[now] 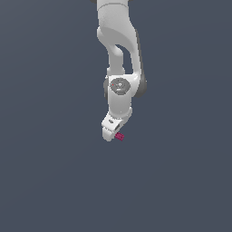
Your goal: Pick up the object and move it to a goal position.
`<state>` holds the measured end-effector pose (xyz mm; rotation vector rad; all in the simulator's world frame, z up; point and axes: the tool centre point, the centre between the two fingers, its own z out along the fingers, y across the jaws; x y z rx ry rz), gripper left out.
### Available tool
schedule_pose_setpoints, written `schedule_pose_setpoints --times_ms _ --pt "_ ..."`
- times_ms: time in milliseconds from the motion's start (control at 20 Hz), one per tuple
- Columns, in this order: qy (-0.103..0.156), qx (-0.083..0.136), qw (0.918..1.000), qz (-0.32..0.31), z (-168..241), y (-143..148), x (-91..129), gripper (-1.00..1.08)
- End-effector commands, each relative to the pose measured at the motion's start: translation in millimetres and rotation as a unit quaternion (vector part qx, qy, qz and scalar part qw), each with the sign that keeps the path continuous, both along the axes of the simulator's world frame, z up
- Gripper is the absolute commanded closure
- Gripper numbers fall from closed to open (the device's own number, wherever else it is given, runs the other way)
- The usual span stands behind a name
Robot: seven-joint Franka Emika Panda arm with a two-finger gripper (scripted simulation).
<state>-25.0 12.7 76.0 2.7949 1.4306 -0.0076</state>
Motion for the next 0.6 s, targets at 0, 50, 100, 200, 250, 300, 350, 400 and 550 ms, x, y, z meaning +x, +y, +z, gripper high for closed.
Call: schedule_pose_setpoints --times_ms 0,50,100,200,250,300,350,400,550 --pt "-0.001 0.001 0.9997 0.025 -4.8 0.3 -1.6 -0.92" --pt "-0.001 0.001 0.9995 0.033 -6.4 0.4 -2.2 -0.92" --pt "-0.001 0.001 0.9992 0.04 -7.8 0.5 -2.7 -0.92" --pt "-0.001 0.001 0.9986 0.052 -10.2 0.7 -3.6 -0.92" --pt "-0.001 0.002 0.9984 0.057 -11.2 0.8 -4.0 -0.92" --pt "-0.001 0.002 0.9981 0.061 -12.0 0.9 -4.3 -0.92" --pt "-0.002 0.002 0.9979 0.065 -12.6 0.9 -4.5 -0.92" --pt "-0.002 0.002 0.9977 0.067 -13.1 1.0 -4.7 -0.92" --pt "-0.002 0.002 0.9975 0.071 -13.8 1.0 -5.0 -0.92"
